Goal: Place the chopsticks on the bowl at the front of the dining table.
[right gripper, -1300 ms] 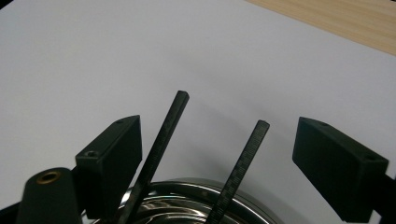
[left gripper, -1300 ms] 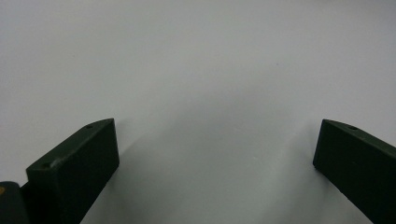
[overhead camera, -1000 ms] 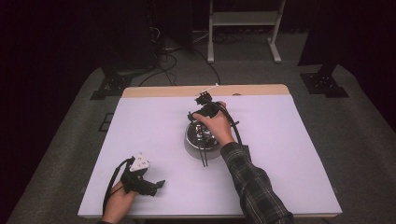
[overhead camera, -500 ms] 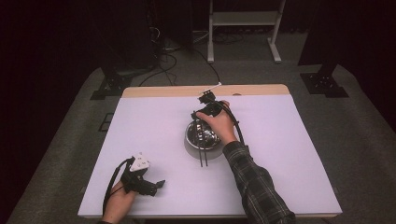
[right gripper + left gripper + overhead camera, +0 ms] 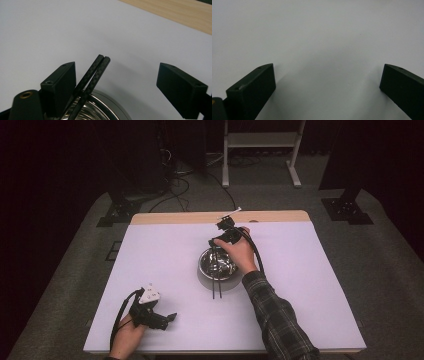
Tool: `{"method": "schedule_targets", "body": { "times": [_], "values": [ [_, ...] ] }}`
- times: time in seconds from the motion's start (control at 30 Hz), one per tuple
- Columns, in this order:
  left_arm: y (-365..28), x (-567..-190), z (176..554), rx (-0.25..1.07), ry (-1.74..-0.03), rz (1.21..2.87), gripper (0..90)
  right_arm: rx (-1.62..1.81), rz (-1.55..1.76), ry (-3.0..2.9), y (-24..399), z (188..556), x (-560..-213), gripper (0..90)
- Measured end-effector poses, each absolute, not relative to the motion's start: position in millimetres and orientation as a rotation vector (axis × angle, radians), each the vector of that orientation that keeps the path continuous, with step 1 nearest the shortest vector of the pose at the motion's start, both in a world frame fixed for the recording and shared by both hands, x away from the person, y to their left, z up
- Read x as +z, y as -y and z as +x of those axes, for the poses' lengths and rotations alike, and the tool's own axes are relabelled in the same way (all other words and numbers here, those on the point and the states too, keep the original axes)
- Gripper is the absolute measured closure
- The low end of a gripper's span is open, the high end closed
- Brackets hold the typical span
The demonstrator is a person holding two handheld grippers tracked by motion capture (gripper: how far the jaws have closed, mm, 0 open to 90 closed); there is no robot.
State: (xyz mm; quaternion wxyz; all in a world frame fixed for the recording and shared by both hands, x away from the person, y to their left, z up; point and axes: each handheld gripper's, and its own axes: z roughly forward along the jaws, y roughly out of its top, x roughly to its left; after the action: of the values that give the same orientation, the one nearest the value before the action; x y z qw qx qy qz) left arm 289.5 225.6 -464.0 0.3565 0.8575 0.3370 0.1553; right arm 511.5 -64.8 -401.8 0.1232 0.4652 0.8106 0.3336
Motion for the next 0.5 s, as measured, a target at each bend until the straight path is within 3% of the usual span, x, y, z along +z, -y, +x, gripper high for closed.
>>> {"method": "schedule_targets", "body": {
  "times": [0.13, 0.33, 0.5],
  "values": [
    [-226, -464, 290, 0.402, -0.869, 2.215, 0.0, 1.011, 1.326, -2.364, 69, 501, -392, 15.0],
    [-226, -464, 289, 0.398, -0.872, 2.214, 0.0, 1.083, 1.233, -2.385, 82, 476, -377, 24.0],
    [-226, -464, 290, 0.398, -0.87, 2.217, 0.0, 1.125, 1.153, -2.416, 94, 452, -371, 39.2]
  ]
}}
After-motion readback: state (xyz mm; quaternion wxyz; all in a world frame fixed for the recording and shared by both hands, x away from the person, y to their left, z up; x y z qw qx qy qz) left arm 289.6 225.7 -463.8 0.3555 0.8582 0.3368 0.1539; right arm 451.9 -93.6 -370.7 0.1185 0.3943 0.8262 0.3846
